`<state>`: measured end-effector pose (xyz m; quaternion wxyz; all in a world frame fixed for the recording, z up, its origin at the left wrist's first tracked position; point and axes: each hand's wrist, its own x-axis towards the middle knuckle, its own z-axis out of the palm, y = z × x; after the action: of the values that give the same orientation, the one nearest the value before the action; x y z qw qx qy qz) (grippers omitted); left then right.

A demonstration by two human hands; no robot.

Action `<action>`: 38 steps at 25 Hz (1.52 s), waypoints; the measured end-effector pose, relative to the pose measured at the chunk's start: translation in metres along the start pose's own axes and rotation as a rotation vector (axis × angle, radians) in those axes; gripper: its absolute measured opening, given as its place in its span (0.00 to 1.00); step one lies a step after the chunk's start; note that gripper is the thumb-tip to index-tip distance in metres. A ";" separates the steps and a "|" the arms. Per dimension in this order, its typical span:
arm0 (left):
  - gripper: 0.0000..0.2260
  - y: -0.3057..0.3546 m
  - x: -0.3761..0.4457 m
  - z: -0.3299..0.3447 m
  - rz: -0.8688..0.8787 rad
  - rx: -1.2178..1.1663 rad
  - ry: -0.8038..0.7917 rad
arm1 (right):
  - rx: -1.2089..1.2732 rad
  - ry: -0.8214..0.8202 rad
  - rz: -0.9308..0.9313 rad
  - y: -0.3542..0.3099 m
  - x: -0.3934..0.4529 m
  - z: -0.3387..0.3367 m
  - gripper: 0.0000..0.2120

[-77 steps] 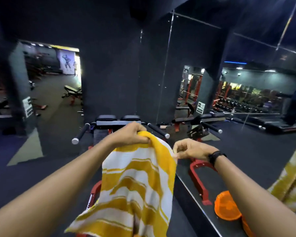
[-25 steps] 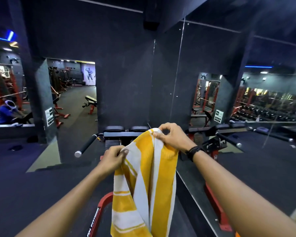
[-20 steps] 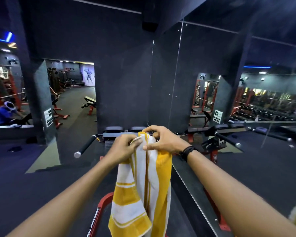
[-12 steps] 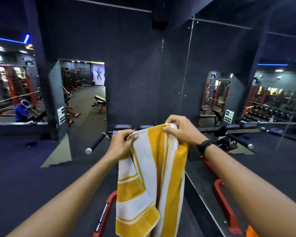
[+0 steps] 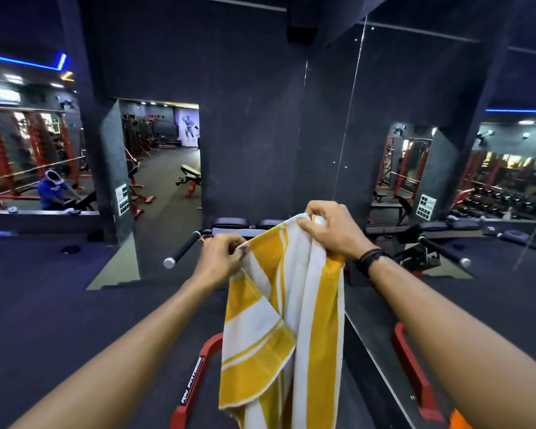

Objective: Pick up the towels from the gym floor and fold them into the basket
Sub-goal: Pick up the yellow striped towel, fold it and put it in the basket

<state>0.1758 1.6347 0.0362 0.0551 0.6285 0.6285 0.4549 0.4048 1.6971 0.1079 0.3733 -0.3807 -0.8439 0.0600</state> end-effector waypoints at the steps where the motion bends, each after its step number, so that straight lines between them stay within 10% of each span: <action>1: 0.10 0.000 0.000 -0.001 -0.020 -0.040 0.022 | 0.005 0.033 0.028 0.003 0.000 0.000 0.08; 6: 0.07 0.050 0.007 -0.004 0.115 -0.114 -0.027 | 0.112 -0.261 -0.039 -0.010 -0.001 0.003 0.15; 15: 0.07 0.030 -0.002 -0.007 -0.037 0.015 -0.053 | 0.002 -0.069 0.066 -0.002 -0.002 0.011 0.06; 21: 0.09 0.050 0.002 0.002 0.193 -0.048 -0.054 | 0.027 -0.214 -0.047 -0.017 0.000 0.013 0.07; 28: 0.13 -0.041 -0.015 -0.002 -0.247 0.196 -0.176 | -0.019 0.059 0.158 0.006 -0.003 -0.003 0.07; 34: 0.04 0.017 -0.013 0.006 -0.606 -0.849 -0.190 | 0.134 0.144 0.523 0.007 -0.005 0.013 0.13; 38: 0.05 0.059 -0.006 0.028 -0.652 -1.061 -0.077 | 0.265 0.036 0.613 -0.014 -0.004 0.039 0.10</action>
<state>0.2386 1.6320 0.0548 0.5185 0.3072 0.4741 0.6419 0.3723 1.6918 0.0831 0.3991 -0.5658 -0.6683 0.2722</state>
